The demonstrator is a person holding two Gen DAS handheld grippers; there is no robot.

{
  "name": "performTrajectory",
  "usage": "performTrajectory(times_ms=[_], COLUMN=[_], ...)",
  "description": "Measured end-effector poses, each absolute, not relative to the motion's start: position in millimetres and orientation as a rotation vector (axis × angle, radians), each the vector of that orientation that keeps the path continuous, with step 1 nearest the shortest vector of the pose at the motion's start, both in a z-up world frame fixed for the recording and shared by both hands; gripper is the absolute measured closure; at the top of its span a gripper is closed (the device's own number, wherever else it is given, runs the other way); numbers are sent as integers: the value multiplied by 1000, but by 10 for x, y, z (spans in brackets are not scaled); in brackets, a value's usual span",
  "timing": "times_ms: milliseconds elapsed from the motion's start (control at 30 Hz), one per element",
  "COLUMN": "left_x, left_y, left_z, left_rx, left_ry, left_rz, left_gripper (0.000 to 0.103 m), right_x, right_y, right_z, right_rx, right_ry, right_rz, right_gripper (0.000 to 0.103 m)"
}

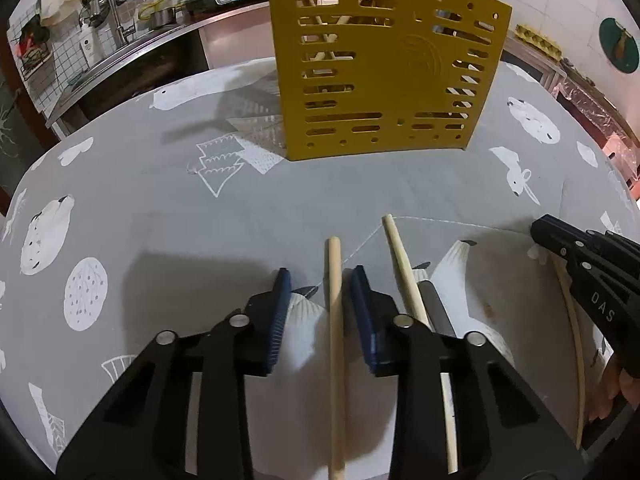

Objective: Organize utensils
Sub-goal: 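Lift both chopsticks and carry them above the yellow holder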

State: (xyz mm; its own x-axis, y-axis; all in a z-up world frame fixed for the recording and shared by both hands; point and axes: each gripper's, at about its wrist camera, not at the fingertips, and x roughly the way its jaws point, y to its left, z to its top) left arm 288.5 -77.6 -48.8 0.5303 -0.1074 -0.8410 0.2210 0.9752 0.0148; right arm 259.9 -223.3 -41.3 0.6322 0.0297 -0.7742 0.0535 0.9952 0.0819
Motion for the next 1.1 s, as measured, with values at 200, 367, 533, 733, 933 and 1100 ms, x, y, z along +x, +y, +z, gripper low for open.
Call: performTrajectory(times_ms=[200,367,533,733,933,1100], left_x=[2893,2952,2976,2976,2922,2812], left_y=[-774,-815,-808,-795,-789,-692], left_z=[-504,-496,-489,-483,-457,-271], left_rx=[144,175,169,136,137,96], left_ry=[956,948,948,947,913,828], left_rz=[-235,-272,-289,-279,-247,-211], left_gripper=[83,97,98,98,98,98], right_x=[2579,2582,2582,2512,2461,2442], right_y=[-2223,-2276,-2327,-2323,-2386,-2405], right_z=[-395,-369,-353,-210,-87,12], right_rx=[96,113,158,154,161,172], right_ry=[881,883,872,810,733,661], right_rz=[-48,-95,-122,-121,-98,-57], right_gripper=[96,96,96,97,97,97])
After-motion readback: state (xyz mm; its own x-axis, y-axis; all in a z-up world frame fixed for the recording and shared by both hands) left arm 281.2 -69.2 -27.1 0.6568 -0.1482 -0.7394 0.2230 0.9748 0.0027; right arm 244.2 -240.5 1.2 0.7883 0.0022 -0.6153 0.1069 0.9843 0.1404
